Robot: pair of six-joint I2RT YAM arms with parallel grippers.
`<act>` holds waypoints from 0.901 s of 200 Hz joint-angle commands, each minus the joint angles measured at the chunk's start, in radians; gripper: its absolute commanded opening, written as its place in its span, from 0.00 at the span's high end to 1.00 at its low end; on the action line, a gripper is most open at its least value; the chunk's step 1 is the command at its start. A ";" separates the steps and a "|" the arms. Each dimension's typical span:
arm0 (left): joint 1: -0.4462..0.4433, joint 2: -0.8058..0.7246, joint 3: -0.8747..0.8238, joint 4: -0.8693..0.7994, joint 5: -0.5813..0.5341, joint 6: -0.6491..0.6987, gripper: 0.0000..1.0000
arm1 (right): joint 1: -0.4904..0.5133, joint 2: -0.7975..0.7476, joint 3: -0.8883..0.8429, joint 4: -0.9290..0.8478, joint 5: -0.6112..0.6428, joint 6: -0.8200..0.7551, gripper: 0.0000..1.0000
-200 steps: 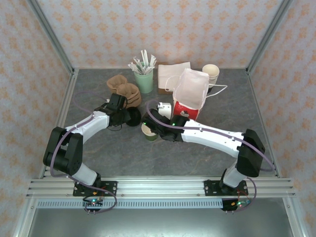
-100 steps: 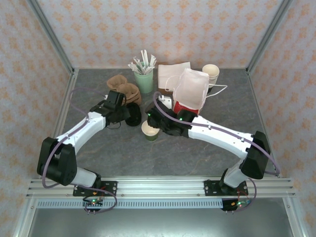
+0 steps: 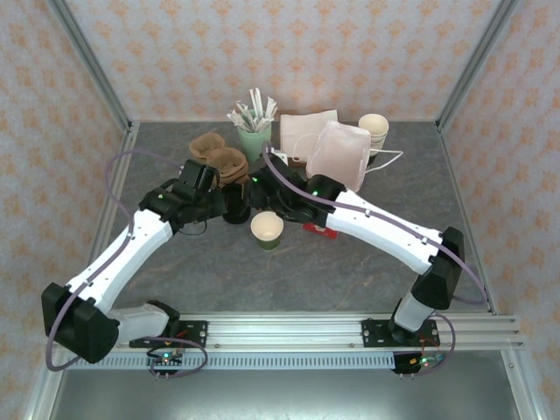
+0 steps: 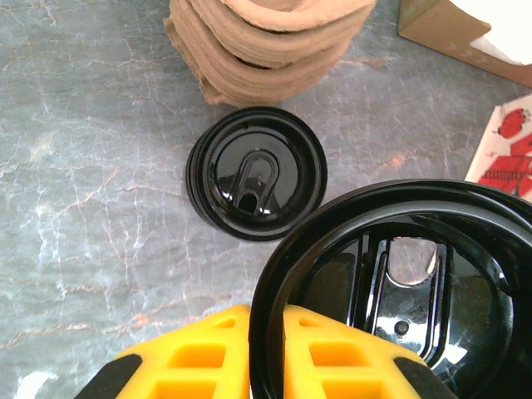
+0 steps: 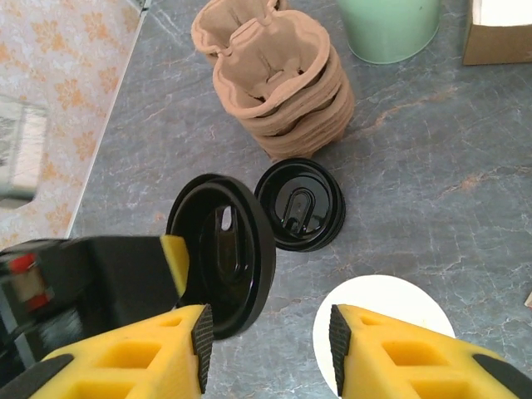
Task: Pack the takeout coffee
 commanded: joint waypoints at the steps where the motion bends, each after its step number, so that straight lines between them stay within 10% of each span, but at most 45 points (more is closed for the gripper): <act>1: -0.018 -0.040 0.043 -0.131 -0.030 0.008 0.85 | -0.003 0.029 0.048 -0.057 -0.019 -0.044 0.55; 180: -0.094 -0.088 0.101 -0.156 -0.003 -0.004 0.85 | -0.002 0.084 0.107 -0.094 -0.095 -0.098 0.61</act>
